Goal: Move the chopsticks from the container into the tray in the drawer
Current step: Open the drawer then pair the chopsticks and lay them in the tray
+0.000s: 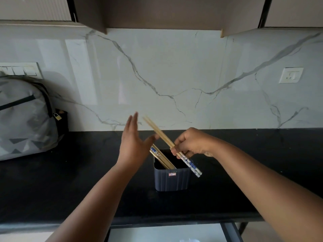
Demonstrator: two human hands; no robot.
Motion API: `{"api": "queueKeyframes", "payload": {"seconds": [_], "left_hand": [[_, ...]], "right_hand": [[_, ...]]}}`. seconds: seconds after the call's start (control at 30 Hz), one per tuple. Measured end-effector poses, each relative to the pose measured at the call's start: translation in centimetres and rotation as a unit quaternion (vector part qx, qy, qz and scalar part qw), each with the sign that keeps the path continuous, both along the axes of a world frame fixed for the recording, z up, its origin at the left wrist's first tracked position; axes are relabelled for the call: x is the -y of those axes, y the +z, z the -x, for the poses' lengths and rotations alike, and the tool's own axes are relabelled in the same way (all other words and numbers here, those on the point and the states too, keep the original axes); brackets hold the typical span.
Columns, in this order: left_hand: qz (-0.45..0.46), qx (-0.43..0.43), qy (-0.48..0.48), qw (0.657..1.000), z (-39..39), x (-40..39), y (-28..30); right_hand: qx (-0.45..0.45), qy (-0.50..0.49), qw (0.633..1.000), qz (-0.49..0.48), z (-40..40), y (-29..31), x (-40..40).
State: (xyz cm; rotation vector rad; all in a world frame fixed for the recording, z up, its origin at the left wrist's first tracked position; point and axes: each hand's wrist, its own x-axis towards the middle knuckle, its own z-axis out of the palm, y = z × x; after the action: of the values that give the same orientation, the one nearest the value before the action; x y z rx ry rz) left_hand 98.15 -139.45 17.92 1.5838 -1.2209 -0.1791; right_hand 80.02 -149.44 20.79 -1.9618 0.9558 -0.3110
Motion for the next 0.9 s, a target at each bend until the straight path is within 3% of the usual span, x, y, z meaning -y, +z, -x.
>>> {"api": "queueKeyframes", "payload": {"seconds": [0.03,0.1,0.17,0.3,0.4,0.73,0.9], "left_hand": [[-0.012,-0.119,-0.031,0.992,-0.1,-0.1,0.2],[-0.057,-0.301,-0.126,0.944,-0.1,-0.2,0.3],[-0.076,-0.366,-0.191,0.908,0.2,-0.2,0.4],[-0.061,-0.388,-0.227,0.891,1.5,0.2,0.5],[-0.070,-0.363,-0.202,0.907,2.2,0.3,0.2],[-0.060,-0.318,-0.162,0.932,3.4,-0.1,-2.6],[-0.050,-0.350,-0.139,0.925,3.9,-1.1,-4.7]], "right_hand": [[0.054,-0.013,0.998,-0.038,0.4,-0.7,-0.1],[0.140,-0.026,0.985,-0.095,0.6,-2.1,-0.6],[0.203,-0.035,0.969,-0.134,0.5,-3.4,-1.4],[0.272,-0.036,0.947,-0.166,-0.2,-6.0,-3.2],[0.300,-0.042,0.935,-0.187,-0.5,-7.9,-4.4],[0.268,-0.072,0.942,-0.191,0.3,-10.3,-4.9],[0.264,-0.061,0.946,-0.180,0.7,-11.2,-5.2]]}}
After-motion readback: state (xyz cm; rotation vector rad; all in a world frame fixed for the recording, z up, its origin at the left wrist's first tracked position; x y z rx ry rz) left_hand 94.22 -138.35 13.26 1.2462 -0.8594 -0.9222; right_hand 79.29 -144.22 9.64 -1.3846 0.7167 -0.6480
